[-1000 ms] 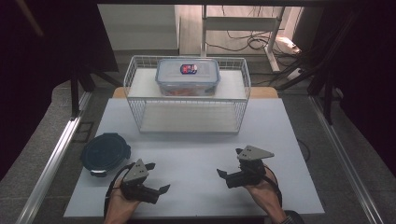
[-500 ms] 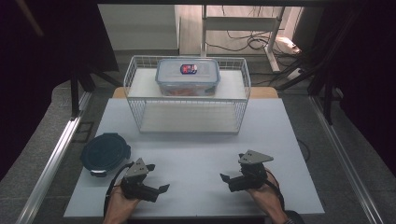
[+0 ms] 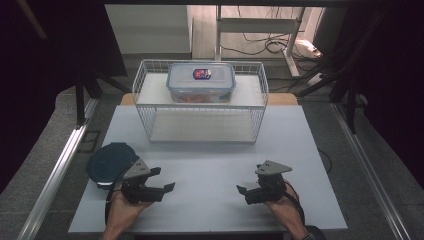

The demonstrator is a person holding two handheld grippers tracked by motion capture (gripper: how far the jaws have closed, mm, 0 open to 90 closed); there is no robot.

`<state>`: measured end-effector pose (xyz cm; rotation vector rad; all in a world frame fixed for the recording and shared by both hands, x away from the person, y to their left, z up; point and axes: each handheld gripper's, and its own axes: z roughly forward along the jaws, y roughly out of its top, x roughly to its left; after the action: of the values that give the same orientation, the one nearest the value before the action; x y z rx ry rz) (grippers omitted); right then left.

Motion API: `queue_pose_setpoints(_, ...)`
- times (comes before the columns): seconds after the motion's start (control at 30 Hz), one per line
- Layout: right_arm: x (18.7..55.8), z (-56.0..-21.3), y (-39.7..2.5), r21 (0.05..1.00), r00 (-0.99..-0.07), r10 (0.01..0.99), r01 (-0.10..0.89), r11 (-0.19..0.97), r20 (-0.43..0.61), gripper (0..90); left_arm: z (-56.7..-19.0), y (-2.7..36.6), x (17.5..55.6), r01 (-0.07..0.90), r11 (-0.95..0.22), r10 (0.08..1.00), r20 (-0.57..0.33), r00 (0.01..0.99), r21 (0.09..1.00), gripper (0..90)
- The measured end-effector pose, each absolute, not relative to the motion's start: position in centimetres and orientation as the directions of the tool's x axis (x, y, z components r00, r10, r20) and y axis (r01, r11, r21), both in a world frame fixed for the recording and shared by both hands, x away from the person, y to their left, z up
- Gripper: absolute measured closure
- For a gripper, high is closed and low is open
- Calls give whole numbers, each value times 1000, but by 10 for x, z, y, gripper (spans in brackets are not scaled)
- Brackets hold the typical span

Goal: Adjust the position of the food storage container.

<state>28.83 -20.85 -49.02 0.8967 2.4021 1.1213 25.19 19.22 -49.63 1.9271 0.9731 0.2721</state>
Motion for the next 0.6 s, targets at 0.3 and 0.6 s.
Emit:
queue_pose_setpoints(0.3, 290, -491, -208, 769, -739, 672, 407, 492, -39, 2, -476, 236, 273, 548, -193, 799, -194, 570, 814, 603)
queue_pose_setpoints(0.6, 290, -493, -205, 758, -741, 670, 411, 506, -45, 6, -482, 310, 278, 573, -46, 889, -228, 397, 818, 899)
